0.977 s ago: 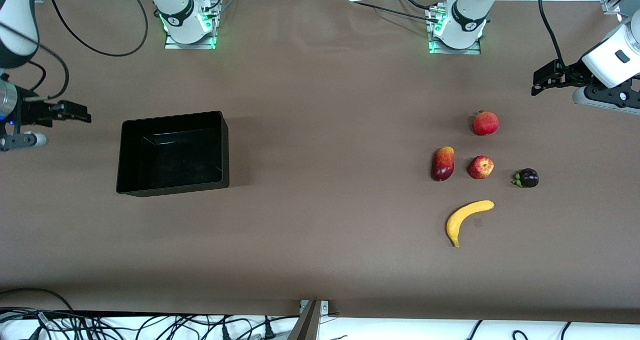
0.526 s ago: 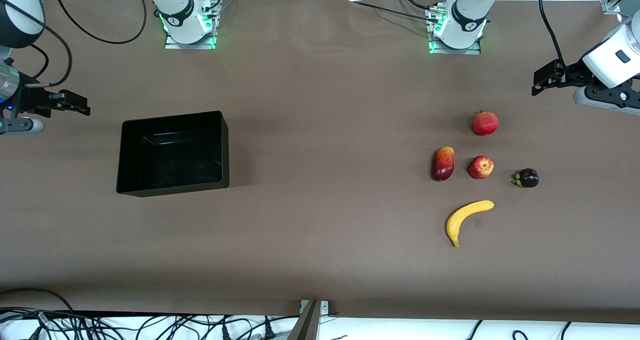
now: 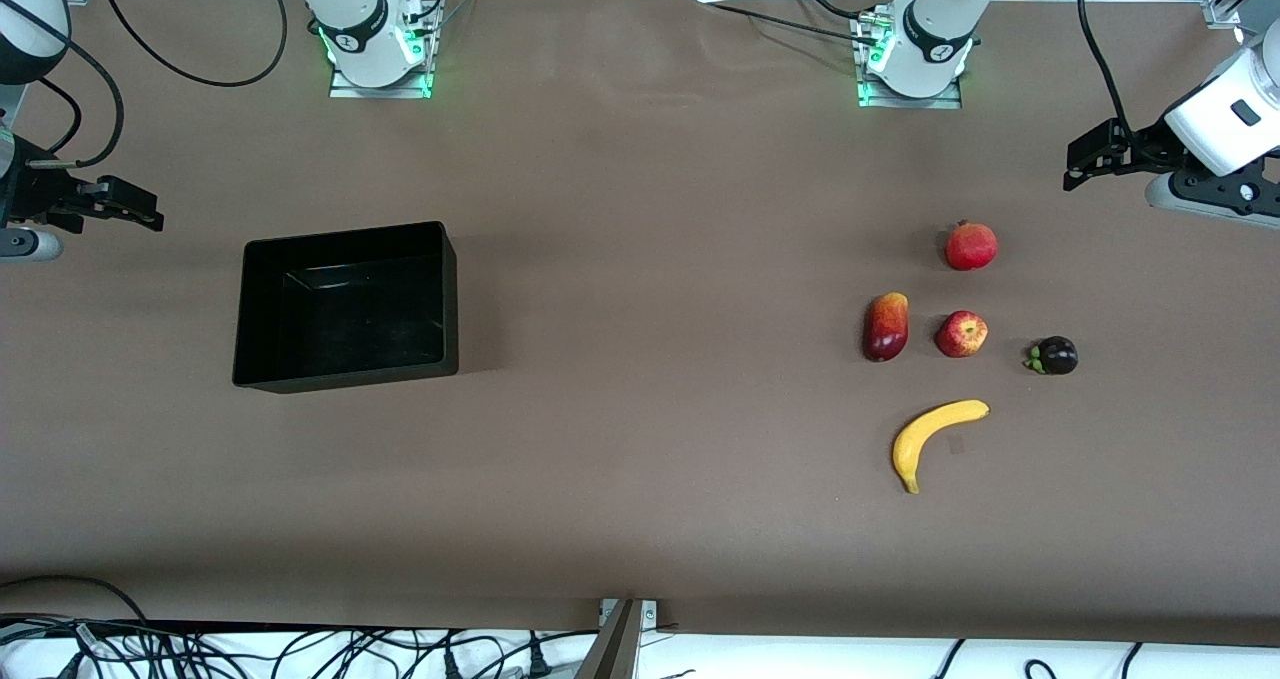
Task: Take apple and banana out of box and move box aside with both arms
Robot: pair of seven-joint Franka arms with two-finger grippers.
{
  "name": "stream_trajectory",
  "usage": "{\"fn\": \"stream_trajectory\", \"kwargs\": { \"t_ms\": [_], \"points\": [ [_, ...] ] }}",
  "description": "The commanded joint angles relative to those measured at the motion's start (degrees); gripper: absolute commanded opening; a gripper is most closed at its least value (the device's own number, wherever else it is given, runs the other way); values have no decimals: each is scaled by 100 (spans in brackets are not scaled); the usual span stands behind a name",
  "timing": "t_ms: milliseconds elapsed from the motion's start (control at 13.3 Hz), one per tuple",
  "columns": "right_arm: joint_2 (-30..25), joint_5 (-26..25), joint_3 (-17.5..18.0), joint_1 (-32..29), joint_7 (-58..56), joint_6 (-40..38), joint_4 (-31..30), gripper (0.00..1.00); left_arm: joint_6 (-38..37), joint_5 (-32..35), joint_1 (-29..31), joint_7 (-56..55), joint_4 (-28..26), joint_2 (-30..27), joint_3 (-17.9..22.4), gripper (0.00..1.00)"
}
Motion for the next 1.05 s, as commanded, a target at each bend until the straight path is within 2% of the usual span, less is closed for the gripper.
{"fn": "stream_trajectory", "kwargs": {
  "t_ms": [0, 526, 977],
  "points": [
    [-92, -20, 106, -96, 75, -113, 299, 100, -40, -133, 18, 29, -93, -128, 17, 100],
    [39, 252, -16, -43, 84, -904, 1126, 100, -31, -133, 18, 29, -93, -128, 17, 100],
    [40, 217, -236, 334, 101, -975, 1179, 100, -31, -133, 18, 29, -93, -128, 17, 100]
  ]
}}
